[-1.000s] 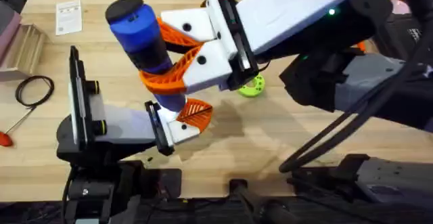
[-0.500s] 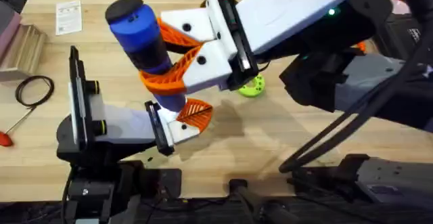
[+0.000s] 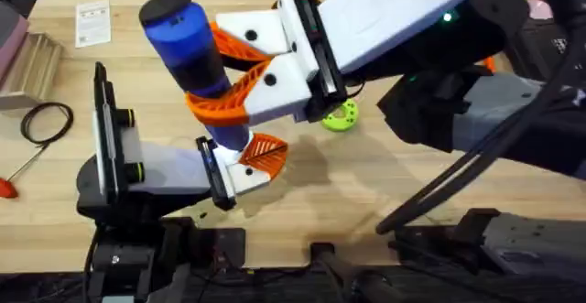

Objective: Pick up the gripper from the table and insert it into the empty holder that is missing its gripper. Then pick up a screw, insert it into the mounting hole, and use the screwdriver to tighten it. Finally, clean up the table by picking up the vegetable and placing it into the bucket.

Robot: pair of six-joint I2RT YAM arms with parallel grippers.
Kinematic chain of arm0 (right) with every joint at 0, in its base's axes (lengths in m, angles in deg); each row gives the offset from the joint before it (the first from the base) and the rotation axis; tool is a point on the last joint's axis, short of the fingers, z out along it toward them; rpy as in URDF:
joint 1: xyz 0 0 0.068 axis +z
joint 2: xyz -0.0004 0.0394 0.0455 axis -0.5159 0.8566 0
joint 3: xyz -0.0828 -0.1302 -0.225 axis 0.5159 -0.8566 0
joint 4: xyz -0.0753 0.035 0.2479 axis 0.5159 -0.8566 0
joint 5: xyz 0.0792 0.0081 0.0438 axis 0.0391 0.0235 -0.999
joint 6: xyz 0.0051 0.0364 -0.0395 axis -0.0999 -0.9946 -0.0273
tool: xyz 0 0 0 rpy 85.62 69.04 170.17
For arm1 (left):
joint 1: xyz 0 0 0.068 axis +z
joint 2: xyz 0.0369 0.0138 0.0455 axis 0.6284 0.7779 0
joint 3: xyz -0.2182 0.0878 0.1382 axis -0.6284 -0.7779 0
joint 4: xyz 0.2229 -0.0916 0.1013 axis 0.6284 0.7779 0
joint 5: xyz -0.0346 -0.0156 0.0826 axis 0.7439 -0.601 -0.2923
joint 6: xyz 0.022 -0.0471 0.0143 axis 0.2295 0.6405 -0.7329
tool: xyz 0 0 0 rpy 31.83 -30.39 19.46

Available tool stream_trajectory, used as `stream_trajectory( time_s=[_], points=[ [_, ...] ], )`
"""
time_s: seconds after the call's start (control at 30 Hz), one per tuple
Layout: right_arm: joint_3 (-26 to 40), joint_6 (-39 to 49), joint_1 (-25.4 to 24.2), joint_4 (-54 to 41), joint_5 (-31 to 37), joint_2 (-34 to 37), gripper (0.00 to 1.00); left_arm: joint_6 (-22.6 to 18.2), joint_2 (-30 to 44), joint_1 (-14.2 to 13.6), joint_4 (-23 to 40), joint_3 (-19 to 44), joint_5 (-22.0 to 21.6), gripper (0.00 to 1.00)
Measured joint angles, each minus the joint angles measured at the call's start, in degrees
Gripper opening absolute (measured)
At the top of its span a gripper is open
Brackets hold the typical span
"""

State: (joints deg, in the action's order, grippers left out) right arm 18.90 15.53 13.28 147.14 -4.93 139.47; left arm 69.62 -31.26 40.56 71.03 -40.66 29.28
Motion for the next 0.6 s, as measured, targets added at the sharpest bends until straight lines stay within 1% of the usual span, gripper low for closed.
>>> stream_trajectory(
  time_s=[0.6],
  points=[
    [0.00,0.00,0.39,-0.51,0.20,0.00,0.025,0.00,0.01,0.00,0.00,0.00,0.00,0.009]
  ],
)
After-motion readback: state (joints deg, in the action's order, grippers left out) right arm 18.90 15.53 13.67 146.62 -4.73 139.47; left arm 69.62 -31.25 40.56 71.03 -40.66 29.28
